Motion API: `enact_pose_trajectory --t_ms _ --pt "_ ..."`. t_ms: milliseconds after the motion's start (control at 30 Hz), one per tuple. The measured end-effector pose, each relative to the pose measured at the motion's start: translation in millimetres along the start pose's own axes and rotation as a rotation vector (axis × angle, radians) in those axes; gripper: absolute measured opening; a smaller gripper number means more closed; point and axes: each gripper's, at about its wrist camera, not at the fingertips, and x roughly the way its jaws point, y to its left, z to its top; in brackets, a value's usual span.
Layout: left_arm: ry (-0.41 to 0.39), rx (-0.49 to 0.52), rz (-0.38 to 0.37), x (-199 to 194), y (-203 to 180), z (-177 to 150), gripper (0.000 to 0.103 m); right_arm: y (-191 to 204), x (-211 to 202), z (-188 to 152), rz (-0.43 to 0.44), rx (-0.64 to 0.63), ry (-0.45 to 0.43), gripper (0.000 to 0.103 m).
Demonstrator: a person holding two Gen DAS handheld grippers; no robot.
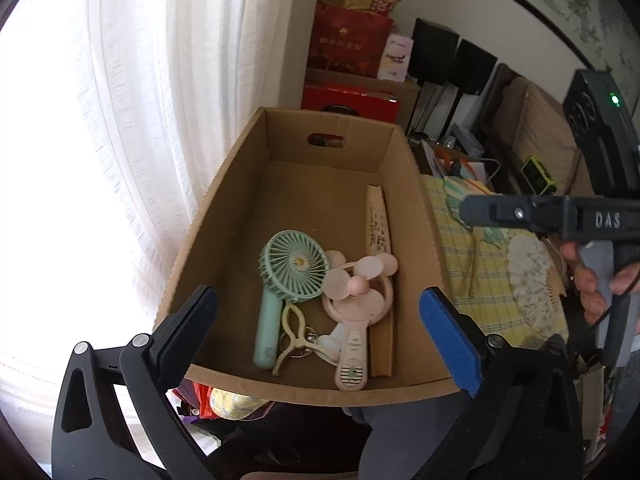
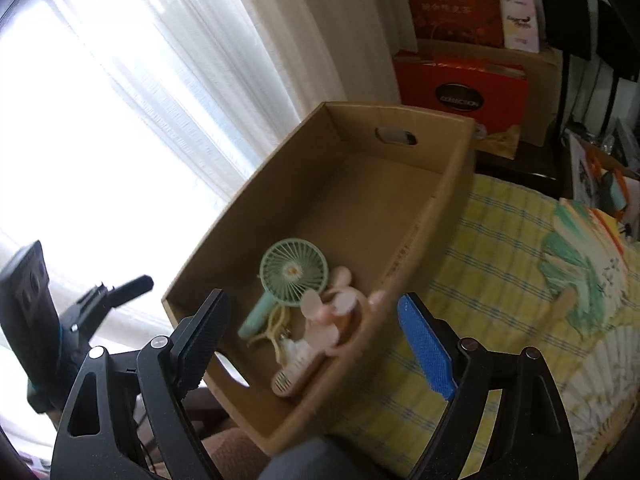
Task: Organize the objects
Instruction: 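Withdraw both grippers from the box back over the table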
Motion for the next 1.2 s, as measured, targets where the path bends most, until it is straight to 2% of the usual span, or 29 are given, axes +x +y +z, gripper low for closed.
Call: enact_pose_trajectory --t_ms 433,833,1200 --pt "0.003 0.061 -0.046 -4 -54 0 0.102 -37 -42 -65 -0.157 -0.005 -0.077 0.088" --pt "0.036 0.125 -0.106 25 -121 -5 0.102 -76 -74 -111 -0.22 0.05 -0.117 0.089" --pt "0.038 0.158 -0.128 38 -162 -9 0.102 -111 -99 -142 -0.309 0.119 -0.161 0.089"
